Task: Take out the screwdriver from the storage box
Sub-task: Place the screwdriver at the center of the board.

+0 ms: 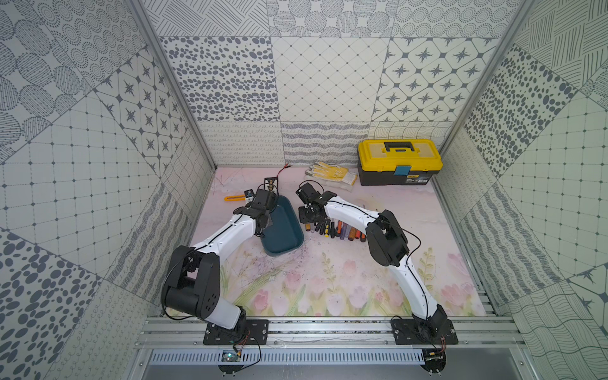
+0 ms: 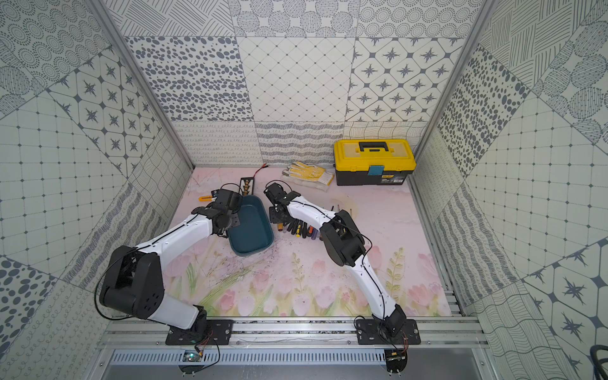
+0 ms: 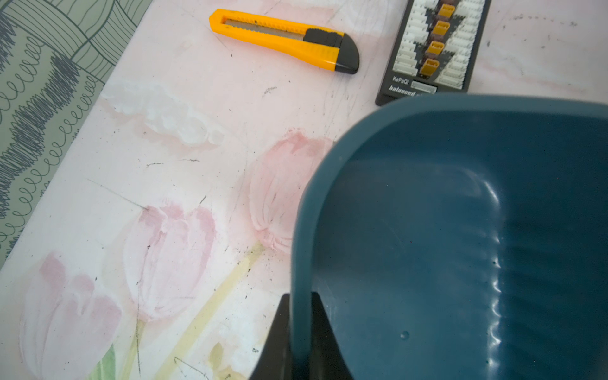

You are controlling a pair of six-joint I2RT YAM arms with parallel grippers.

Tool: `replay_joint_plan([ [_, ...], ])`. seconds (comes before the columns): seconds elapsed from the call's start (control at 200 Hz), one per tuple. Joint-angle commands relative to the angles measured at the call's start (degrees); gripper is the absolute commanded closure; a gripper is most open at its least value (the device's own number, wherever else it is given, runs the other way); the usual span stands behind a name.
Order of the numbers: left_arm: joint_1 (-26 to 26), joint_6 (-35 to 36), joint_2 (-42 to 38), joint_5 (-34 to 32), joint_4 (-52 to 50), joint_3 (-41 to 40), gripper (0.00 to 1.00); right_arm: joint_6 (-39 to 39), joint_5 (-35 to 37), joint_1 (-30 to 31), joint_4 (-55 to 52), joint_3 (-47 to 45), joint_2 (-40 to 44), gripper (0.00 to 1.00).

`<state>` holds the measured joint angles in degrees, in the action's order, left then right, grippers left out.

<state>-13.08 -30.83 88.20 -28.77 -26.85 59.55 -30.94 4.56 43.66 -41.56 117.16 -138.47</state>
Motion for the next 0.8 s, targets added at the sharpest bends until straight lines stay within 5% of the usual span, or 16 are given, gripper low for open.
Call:
replay_joint_plan([
  [0.0,0.24,0.86,0.10,-0.22,-1.63,2.11,1.00,0.70,2.92,-1.30,-3.16,-2.10,0.66,0.92],
  [0.66,0.19,1.39,1.09,0.65,-2.85,4.35,1.00,0.29,3.05,-1.91,-2.70,-3.69,1.58,0.86],
  [0.791,0.19,1.47,1.32,0.73,-3.23,4.77,1.00,0.43,3.10,-2.00,-2.77,-4.04,1.96,0.73],
])
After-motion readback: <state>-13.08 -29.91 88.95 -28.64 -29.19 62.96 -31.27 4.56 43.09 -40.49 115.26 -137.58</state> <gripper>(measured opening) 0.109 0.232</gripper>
